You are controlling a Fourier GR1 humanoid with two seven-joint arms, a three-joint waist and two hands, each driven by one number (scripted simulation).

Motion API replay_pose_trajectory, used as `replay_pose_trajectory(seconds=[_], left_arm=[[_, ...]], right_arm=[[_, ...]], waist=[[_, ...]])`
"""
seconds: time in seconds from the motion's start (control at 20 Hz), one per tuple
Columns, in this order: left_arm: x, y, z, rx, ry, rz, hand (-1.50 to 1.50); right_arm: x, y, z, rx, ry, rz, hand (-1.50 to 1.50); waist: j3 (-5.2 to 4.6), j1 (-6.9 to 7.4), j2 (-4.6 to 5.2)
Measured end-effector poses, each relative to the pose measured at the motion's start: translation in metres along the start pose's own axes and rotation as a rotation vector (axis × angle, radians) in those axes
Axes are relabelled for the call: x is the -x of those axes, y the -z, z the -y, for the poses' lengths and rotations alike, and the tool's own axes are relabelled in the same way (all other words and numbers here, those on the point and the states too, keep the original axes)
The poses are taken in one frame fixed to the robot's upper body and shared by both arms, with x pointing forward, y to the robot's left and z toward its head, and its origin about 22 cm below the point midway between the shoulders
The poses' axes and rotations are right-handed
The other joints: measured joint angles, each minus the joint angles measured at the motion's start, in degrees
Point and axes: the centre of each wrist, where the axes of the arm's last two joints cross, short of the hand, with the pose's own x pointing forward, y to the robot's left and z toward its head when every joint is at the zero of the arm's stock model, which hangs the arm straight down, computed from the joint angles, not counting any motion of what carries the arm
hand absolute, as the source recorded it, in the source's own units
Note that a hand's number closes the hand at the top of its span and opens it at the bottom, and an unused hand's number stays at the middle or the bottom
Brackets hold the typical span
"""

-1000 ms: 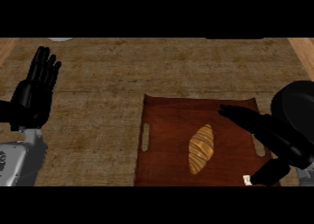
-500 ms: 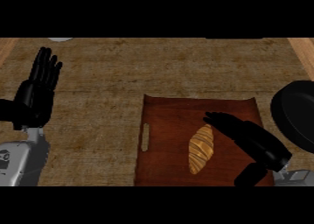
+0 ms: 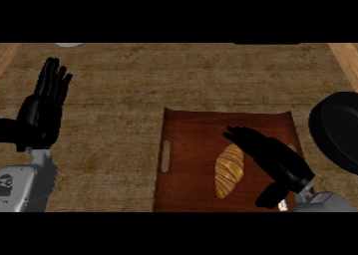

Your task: Pick the croissant from the tray and place it in the pot

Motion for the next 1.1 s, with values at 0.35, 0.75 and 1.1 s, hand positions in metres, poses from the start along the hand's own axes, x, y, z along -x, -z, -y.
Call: replay_pose_trajectory(seconds=[0.35,0.75,1.1], left_arm=[[-0.007,0.0,0.0,0.004,-0.001,-0.002,0.0],[-0.002,0.002,0.003,0.0,0.0,0.002,0.0],[-0.005,0.0,0.003,0.008,0.004,0.004,0.0]], right_arm=[[0.0,0.023,-0.027,-0.006,0.0,-0.032,-1.5],[-0.001,0.043,-0.042,-0.014,-0.01,-0.002,-1.5],[-0.005,0.057,-0.051,-0.029,-0.075,0.127,1.5]], waist=[[-0.01,0.05,0.0],[-0.32,-0.03,-0.21],[-0.8,0.09,-0.58]])
